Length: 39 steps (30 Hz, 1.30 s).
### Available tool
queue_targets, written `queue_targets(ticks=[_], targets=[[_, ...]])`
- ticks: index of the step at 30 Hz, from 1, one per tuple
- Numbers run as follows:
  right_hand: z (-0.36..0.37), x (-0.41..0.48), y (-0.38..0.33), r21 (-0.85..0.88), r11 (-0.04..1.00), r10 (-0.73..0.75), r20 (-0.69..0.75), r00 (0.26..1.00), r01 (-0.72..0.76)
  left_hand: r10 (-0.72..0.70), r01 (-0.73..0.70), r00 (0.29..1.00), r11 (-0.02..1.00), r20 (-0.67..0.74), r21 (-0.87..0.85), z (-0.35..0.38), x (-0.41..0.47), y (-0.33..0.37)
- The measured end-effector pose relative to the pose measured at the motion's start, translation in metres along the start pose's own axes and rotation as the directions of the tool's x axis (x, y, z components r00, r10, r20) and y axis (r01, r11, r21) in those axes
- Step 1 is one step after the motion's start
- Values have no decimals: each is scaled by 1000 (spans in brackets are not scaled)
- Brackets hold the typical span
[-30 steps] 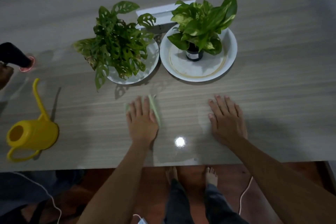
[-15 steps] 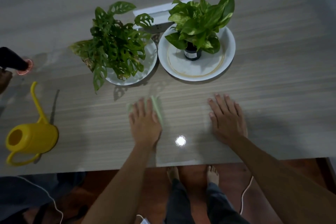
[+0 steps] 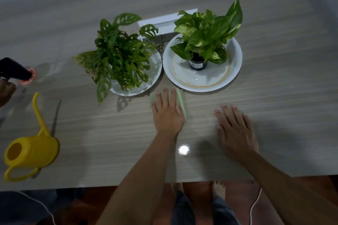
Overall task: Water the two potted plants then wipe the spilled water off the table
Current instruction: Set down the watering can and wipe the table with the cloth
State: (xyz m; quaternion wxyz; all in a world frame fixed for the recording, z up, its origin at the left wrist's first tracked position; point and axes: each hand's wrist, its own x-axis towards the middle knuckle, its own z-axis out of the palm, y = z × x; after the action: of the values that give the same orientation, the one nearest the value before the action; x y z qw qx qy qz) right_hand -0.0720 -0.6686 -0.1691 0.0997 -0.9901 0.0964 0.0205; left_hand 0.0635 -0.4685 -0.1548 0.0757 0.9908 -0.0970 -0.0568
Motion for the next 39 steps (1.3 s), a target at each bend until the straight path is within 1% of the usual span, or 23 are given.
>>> queue_targets(ticks=[2,5,6,8,9,10,14,17,19,21,23,25,27,29,30,32,34,36,37,38,39], targets=[[0,1,1,-6,1000,-6,-2,1000,6,-19,19,1000,1000,-9,-16,-1,15,-6],[-1,1,1,-5,1000,-4,-1,1000,4,-43,39,998,997,-54,-60,-2,13,-6],[-1,1,1,-6,1000,-2,-2,1000,2,-16,11,998,997,-66,-82,-2,9,-6],[0,1,1,-15,1000,-6,-2,1000,6,88,-97,993,989,-83,-113,-1,-1,-8],[0,2,1,-15,1000,-10,-1,1000,10,123,-131,989,985,-82,-112,0,-4,-10],[0,2,2,-14,1000,-13,1,1000,13,126,-134,989,985,-75,-105,1,-4,-10],[0,2,1,-22,1000,-11,6,1000,11,-2,-2,998,997,-57,-74,2,8,-1],[0,2,1,-33,999,-15,14,1000,15,-93,86,993,992,-69,-92,3,22,8],[0,3,2,-39,999,-16,24,1000,17,-134,128,990,986,-54,-104,4,31,10],[-2,3,2,-33,999,-17,24,1000,18,-141,137,989,985,-34,-101,4,38,10],[-4,3,0,-25,1000,-18,24,1000,18,-113,111,993,990,-16,-83,2,34,7],[-7,0,-1,-22,1000,-11,30,999,12,-64,63,997,997,-31,-44,-1,15,4],[-12,0,-2,-2,1000,-4,36,999,4,-34,32,998,999,-50,-28,0,-20,4],[-17,0,-3,33,999,-4,47,999,2,9,-10,1000,1000,-22,-17,6,-69,12],[-19,0,-3,57,998,-3,53,999,0,49,-49,999,999,8,-23,9,-94,21],[-23,1,2,121,993,10,26,1000,-13,174,-171,982,984,71,-44,18,-128,48],[-26,4,18,130,991,33,-18,999,-30,294,-290,952,955,88,-56,23,-127,78],[-30,5,43,72,996,48,-42,998,-45,360,-361,926,933,111,-13,16,-100,95],[-33,6,58,36,998,56,-55,997,-54,350,-357,927,933,132,33,12,-84,92],[-36,7,73,6,998,69,-67,995,-69,303,-316,941,946,150,69,8,-69,82],[-38,8,87,-15,996,86,-78,993,-87,223,-238,964,966,148,97,5,-60,67]])
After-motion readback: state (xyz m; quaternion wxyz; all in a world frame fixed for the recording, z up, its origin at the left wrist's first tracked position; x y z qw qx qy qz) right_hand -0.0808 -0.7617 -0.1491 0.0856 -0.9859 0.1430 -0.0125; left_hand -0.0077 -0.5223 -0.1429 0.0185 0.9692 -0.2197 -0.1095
